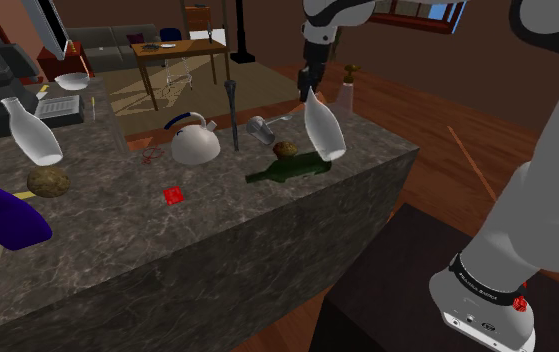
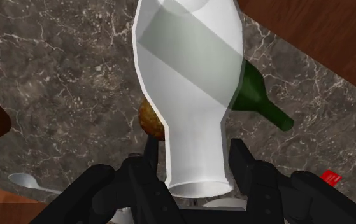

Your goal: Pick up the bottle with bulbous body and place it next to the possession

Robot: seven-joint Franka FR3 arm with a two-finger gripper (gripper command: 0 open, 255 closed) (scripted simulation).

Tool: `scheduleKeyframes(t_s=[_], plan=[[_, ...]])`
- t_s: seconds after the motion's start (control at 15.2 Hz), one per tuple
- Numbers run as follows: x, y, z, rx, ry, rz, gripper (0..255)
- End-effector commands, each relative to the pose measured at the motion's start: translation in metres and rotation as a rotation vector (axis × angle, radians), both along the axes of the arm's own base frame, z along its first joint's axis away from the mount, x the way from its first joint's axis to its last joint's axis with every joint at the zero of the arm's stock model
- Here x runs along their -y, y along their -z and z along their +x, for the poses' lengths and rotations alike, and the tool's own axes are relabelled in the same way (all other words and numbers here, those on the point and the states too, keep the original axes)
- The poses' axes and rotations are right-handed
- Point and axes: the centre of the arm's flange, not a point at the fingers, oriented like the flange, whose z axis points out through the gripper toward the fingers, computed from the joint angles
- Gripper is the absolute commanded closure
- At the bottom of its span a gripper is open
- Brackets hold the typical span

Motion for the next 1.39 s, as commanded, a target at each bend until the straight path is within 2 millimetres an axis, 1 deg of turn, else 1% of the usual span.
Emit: scheduleKeyframes(t_s=[0.0, 1.32], plan=[[-0.03, 0.002, 0.004, 0.0, 0.001, 0.0, 255], [-0.29, 0.001, 0.049, 0.0, 0.001, 0.0, 255]])
